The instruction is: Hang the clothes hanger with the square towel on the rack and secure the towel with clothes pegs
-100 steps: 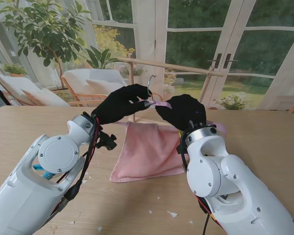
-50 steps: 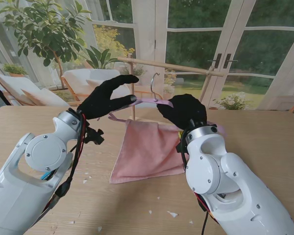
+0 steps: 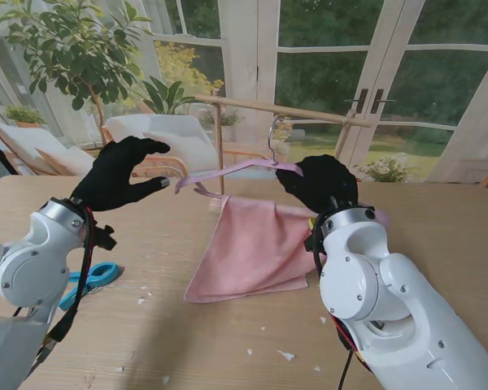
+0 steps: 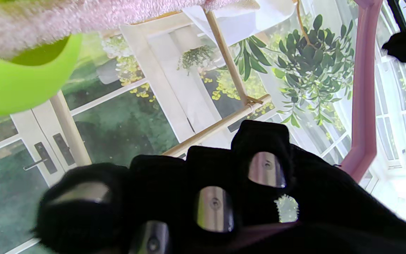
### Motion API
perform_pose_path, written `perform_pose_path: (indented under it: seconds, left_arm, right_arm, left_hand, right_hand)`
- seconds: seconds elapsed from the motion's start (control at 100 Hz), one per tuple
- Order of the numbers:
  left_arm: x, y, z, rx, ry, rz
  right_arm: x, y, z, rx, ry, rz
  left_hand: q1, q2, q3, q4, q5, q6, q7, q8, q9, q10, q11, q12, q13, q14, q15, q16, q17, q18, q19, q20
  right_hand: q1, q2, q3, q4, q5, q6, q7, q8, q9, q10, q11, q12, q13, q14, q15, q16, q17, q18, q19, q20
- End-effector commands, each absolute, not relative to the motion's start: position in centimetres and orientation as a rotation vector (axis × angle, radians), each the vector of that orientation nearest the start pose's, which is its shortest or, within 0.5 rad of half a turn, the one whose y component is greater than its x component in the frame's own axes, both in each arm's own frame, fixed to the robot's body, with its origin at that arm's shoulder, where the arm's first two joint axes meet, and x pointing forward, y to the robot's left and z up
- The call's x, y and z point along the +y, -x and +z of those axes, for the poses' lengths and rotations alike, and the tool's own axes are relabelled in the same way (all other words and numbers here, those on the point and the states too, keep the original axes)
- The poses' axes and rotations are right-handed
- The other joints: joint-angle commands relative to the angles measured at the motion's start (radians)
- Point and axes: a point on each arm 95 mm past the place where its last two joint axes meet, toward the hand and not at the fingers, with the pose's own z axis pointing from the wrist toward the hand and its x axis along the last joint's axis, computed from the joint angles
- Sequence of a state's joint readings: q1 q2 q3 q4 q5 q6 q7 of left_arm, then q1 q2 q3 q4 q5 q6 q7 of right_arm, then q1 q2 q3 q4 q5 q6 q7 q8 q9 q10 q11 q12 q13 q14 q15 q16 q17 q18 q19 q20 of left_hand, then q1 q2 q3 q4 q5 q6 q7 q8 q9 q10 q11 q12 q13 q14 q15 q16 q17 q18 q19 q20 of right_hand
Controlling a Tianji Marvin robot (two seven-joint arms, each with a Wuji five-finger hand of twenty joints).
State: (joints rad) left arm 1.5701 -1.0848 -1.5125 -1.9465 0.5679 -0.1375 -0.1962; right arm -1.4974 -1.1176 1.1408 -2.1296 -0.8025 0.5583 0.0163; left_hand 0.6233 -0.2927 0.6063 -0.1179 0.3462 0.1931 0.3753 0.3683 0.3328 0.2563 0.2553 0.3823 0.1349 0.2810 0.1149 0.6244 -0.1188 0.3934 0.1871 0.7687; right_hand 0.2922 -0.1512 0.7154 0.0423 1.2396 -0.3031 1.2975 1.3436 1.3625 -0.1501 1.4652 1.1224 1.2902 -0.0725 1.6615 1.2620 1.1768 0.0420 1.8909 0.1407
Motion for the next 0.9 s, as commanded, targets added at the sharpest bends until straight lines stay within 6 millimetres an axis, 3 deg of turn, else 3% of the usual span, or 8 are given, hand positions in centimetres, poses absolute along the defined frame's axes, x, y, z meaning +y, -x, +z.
perform_pose_path:
  seconds: [0.0,0.45,0.65,0.89]
  left_arm:
    - [4.8,-40.1,-18.1,1.244,1.271,-1.903]
    - [15.1,-38.5,-26.7,1.228,1.260,-1.466]
    - [19.0,-37.2,-29.3,1.255,1.303,-1.291]
    - [22.1,-34.7,-31.7,1.310,1.410,-1.138]
  right_arm:
    - [6.1,-37.0,-13.8,0.946,-1.367,1.709]
    - [5.2,-36.8,-13.5,0.916,-1.374,1.706]
    - [5.2,-36.7,-13.4,0.913,-1.371,1.705]
    - [5.4,-36.7,-13.4,0.917,-1.369,1.702]
  left_hand:
    - [-0.001,-0.011,0.000,0.034,0.010,-0.010,-0.013,-0.007,0.001,-0.033,-0.007,-0.005,-0.009,-0.014,-0.006,0.010,-0.011,-0.028,-0.003,0.017]
    - [0.002,0.008,-0.015,0.038,-0.006,-0.026,-0.004,0.006,-0.009,-0.053,0.013,0.006,-0.010,-0.024,-0.004,0.017,-0.013,-0.036,0.006,0.036]
    - [0.002,0.019,-0.029,0.042,-0.017,-0.035,-0.002,0.011,-0.014,-0.068,0.021,0.009,-0.015,-0.034,-0.008,0.015,-0.015,-0.045,0.016,0.053]
    - [-0.003,0.031,-0.058,0.045,-0.013,-0.037,0.000,0.016,0.018,-0.071,0.031,0.011,0.025,-0.020,0.001,0.016,0.020,-0.024,0.031,0.069]
  right_hand:
    - [0.017,0.064,0.023,0.066,0.052,-0.002,0.026,0.023,0.081,0.065,0.075,-0.009,0.023,-0.031,0.188,0.062,0.070,-0.075,0.203,1.158]
    - [0.017,0.062,0.023,0.068,0.051,-0.003,0.026,0.023,0.081,0.065,0.075,-0.009,0.023,-0.034,0.188,0.061,0.070,-0.080,0.203,1.155]
    - [0.016,0.061,0.024,0.068,0.050,-0.006,0.025,0.024,0.081,0.065,0.075,-0.010,0.023,-0.036,0.187,0.060,0.070,-0.081,0.203,1.153]
    - [0.016,0.060,0.024,0.069,0.051,-0.006,0.024,0.024,0.081,0.065,0.076,-0.010,0.023,-0.037,0.187,0.060,0.071,-0.083,0.203,1.152]
